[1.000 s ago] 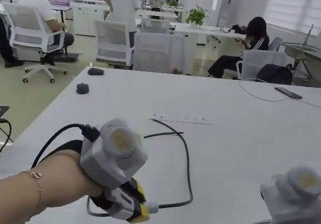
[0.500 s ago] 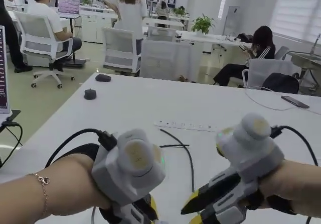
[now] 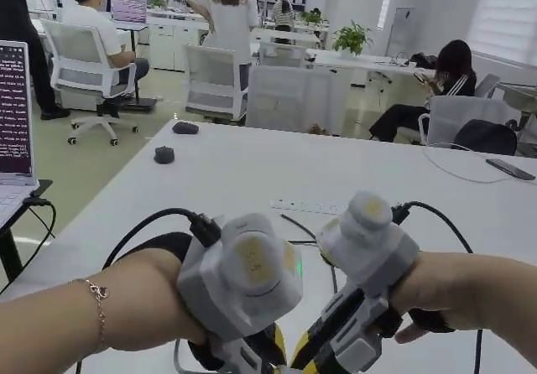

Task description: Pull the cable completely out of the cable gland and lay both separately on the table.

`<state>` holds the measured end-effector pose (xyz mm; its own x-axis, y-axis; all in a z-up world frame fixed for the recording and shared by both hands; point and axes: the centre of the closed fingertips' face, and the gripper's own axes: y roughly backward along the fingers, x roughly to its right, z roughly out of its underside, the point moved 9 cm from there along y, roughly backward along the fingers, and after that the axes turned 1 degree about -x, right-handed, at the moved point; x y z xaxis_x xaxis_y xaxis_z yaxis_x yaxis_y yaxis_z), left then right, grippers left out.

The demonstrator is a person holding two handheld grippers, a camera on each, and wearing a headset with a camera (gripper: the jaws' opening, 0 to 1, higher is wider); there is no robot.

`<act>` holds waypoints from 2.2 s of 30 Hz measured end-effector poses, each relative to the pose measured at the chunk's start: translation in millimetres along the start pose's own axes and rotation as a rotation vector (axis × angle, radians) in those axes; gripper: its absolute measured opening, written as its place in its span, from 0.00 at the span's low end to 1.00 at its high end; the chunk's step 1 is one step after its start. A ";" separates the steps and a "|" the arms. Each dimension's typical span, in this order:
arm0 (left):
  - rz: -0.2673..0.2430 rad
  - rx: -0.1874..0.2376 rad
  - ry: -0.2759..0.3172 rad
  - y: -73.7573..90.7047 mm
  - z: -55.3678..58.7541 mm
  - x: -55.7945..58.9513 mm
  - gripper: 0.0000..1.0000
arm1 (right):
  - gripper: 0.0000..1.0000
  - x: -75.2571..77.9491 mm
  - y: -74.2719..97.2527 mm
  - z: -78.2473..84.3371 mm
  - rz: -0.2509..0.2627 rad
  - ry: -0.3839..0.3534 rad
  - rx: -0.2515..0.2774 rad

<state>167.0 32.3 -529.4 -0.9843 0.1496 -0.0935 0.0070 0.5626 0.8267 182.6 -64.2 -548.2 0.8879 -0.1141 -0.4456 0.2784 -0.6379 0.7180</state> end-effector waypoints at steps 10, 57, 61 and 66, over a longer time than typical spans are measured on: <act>0.063 0.001 0.073 -3.7 1.9 -7.1 0.16 | 0.11 -5.8 -4.0 1.8 0.086 0.040 -0.028; -0.293 0.162 0.002 8.4 2.8 -16.4 0.17 | 0.03 -16.0 20.6 12.3 0.760 0.289 -0.027; -0.310 0.127 0.028 6.7 15.4 -17.6 0.16 | 0.03 -12.2 23.5 24.1 0.771 0.249 -0.014; -0.326 0.097 0.034 11.1 26.1 -18.9 0.16 | 0.03 -10.3 28.0 39.3 0.781 0.206 0.001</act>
<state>190.3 56.9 -533.0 -0.9427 -0.0771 -0.3245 -0.2941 0.6511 0.6997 166.9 -110.9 -544.6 0.8753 -0.3852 0.2923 -0.4511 -0.4326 0.7806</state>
